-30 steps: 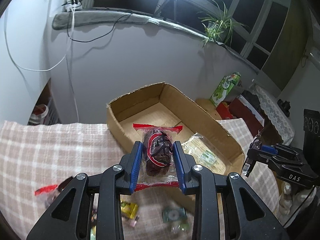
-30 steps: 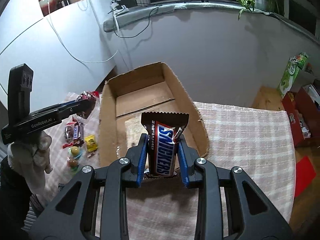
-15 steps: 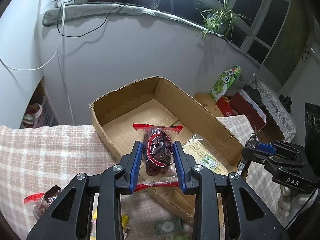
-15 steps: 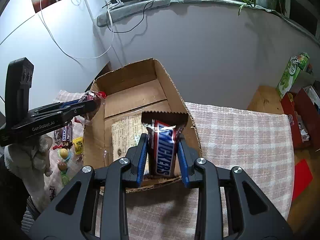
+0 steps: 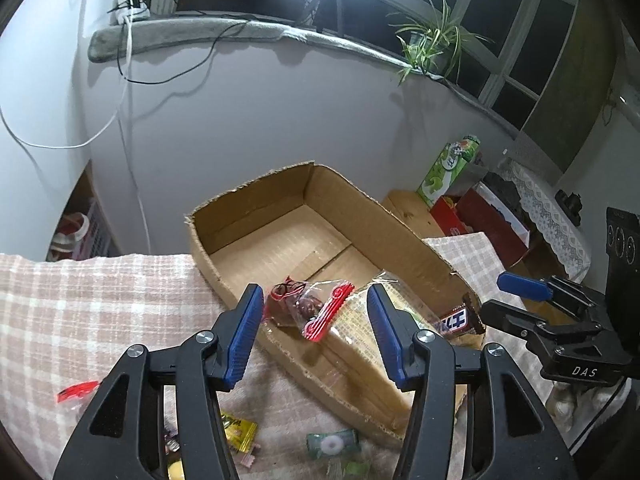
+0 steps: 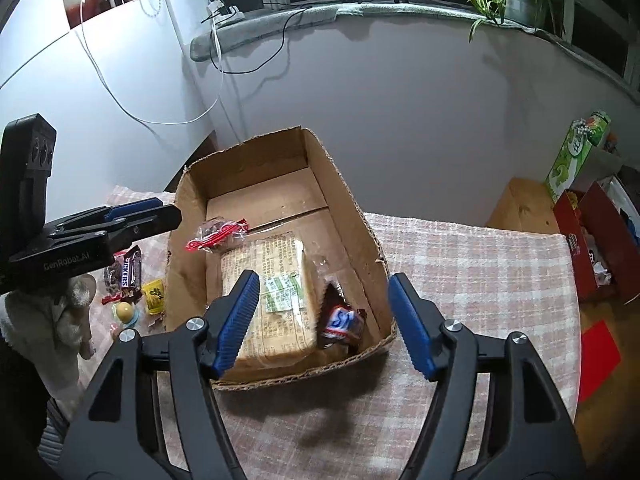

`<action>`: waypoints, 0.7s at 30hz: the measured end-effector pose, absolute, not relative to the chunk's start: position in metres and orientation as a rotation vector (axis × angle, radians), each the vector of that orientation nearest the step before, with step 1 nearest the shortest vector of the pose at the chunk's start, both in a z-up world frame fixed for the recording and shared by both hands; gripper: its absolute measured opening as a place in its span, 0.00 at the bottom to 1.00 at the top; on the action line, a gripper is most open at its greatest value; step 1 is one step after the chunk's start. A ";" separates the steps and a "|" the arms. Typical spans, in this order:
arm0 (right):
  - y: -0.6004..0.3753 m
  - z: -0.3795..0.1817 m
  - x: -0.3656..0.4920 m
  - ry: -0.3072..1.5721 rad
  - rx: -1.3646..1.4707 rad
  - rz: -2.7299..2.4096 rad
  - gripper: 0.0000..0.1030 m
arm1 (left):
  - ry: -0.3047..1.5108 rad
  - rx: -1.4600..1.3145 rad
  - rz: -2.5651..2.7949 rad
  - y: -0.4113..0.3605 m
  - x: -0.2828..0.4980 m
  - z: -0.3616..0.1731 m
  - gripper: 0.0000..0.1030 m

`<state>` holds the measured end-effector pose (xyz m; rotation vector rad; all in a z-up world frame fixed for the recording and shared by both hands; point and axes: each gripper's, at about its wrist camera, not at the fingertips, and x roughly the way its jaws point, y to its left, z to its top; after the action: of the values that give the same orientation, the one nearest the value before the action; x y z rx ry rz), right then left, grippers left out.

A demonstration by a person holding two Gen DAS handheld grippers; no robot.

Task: Organize snacks
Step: 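Move the left gripper to the black-wrapped candy and the right gripper to the green packet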

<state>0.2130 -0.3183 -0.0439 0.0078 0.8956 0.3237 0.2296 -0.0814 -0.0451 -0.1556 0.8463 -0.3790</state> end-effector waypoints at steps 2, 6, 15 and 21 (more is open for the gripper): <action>-0.318 -0.041 0.207 0.890 0.011 0.328 0.68 | 0.841 -0.161 -0.374 -0.077 0.224 -0.041 0.51; -0.317 -0.035 0.195 0.883 0.027 0.339 0.68 | 0.830 -0.165 -0.367 -0.068 0.211 -0.034 0.51; -0.302 -0.025 0.156 0.859 0.046 0.411 0.68 | 0.796 -0.185 -0.330 -0.034 0.165 -0.020 0.51; -0.276 -0.026 0.129 0.859 0.020 0.506 0.68 | 0.797 -0.206 -0.283 -0.006 0.126 -0.026 0.51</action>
<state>0.1293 -0.2757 -0.0263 0.0200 0.8588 0.5062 0.1262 -0.0064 -0.0255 -0.2060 0.7969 -0.2834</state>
